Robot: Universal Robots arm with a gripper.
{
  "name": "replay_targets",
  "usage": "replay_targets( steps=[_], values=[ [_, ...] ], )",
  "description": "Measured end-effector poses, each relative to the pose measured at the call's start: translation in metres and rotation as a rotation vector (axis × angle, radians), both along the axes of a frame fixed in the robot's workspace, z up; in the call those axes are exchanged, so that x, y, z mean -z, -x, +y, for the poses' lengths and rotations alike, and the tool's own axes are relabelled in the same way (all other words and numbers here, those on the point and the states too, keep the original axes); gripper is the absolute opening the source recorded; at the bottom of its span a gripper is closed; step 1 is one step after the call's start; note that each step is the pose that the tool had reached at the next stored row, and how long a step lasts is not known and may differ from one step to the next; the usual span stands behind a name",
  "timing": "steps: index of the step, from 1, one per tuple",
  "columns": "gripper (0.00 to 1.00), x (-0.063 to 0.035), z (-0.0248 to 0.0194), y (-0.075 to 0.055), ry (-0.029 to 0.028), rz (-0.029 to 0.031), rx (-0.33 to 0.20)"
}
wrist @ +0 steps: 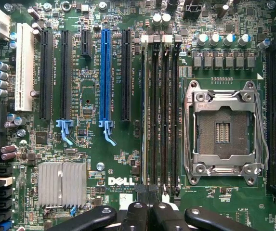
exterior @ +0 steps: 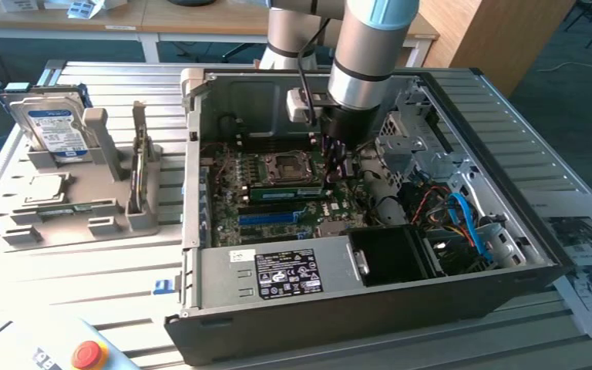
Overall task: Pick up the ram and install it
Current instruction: 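Press down the ram until it locks into place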
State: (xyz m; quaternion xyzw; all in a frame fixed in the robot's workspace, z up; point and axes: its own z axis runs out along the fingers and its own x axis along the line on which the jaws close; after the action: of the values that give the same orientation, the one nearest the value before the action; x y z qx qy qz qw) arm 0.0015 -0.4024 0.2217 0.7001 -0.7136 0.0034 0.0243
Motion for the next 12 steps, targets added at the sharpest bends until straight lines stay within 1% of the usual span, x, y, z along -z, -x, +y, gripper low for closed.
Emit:
replay_targets(
  steps=[3, 5, 12],
  values=[
    [0.10, -0.0011, 0.0001, 0.000, -0.0011, -0.0001, 0.000],
    [0.10, -0.0037, 0.0000, 0.000, -0.0001, -0.0001, 0.000],
    [0.10, -0.0127, 0.0000, 0.000, 0.0000, 0.0000, 0.000]
  ],
)
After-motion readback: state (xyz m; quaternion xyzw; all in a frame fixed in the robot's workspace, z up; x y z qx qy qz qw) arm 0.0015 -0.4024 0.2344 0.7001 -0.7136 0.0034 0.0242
